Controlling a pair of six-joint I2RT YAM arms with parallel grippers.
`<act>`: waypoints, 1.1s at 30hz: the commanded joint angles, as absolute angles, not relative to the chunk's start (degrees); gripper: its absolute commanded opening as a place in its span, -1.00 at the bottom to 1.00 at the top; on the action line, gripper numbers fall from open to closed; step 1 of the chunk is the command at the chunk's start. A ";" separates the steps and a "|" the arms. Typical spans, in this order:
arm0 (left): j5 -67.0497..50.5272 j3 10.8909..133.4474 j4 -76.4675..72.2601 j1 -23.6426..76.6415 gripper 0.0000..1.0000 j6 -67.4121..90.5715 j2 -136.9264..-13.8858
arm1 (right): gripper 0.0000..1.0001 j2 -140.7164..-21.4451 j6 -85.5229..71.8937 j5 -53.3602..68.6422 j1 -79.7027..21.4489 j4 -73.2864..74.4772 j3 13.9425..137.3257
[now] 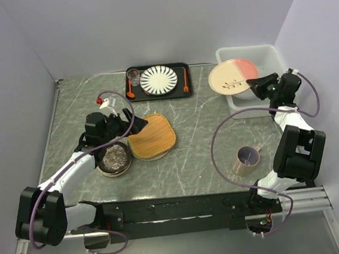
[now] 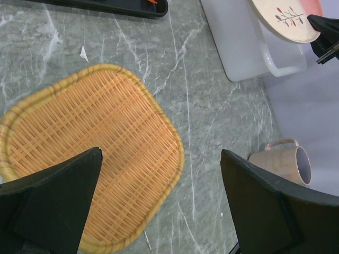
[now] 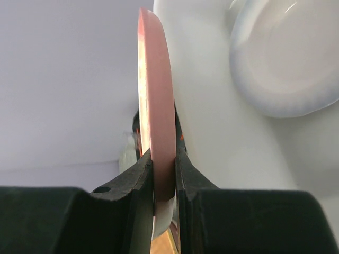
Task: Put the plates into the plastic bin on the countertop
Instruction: Place the plate in the plastic bin.
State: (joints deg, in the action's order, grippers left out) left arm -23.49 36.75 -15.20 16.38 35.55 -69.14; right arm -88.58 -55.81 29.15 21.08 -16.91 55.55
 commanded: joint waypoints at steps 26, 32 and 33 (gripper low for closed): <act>-24.26 35.77 -17.05 16.44 0.99 34.01 -69.61 | -1.00 -92.64 -67.15 27.07 28.56 -34.98 56.78; -24.70 35.95 -17.40 16.52 0.99 34.01 -70.13 | -1.00 -93.16 -67.24 27.51 29.09 -35.33 57.22; -24.78 35.95 -17.49 16.44 0.99 34.01 -70.31 | -1.00 -93.16 -67.15 27.42 29.09 -35.16 57.22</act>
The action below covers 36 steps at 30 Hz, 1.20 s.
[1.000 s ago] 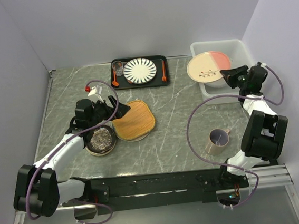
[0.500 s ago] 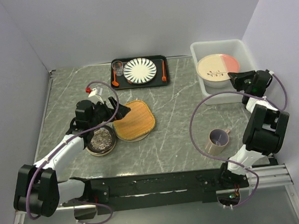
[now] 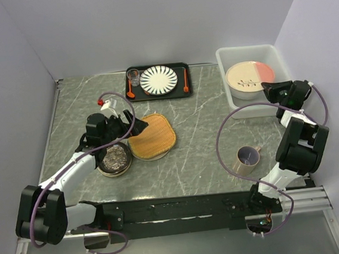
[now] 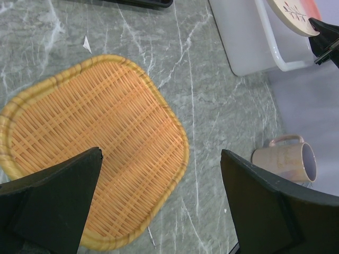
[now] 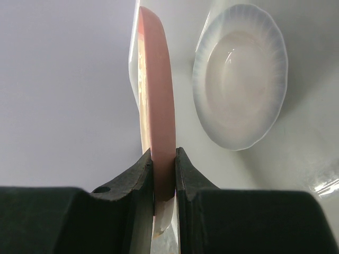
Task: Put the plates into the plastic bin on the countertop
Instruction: Place the plate in the plastic bin.
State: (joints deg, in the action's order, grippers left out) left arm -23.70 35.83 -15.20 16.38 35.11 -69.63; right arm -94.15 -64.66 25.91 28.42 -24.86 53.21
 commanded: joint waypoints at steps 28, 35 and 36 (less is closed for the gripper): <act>-24.96 36.65 -17.75 16.44 0.99 33.75 -72.16 | -1.00 -99.93 -60.38 20.30 26.72 -25.41 64.24; -25.14 36.65 -17.84 16.44 0.99 33.75 -72.77 | -1.00 -102.39 -58.10 19.25 25.49 -22.41 66.80; -25.22 36.65 -17.93 16.44 0.99 33.75 -72.77 | -1.00 -102.83 -58.01 19.07 25.40 -22.41 66.97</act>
State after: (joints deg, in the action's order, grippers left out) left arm -24.16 35.83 -15.86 16.38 35.07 -72.36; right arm -103.13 -58.04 18.79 26.02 -16.36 61.91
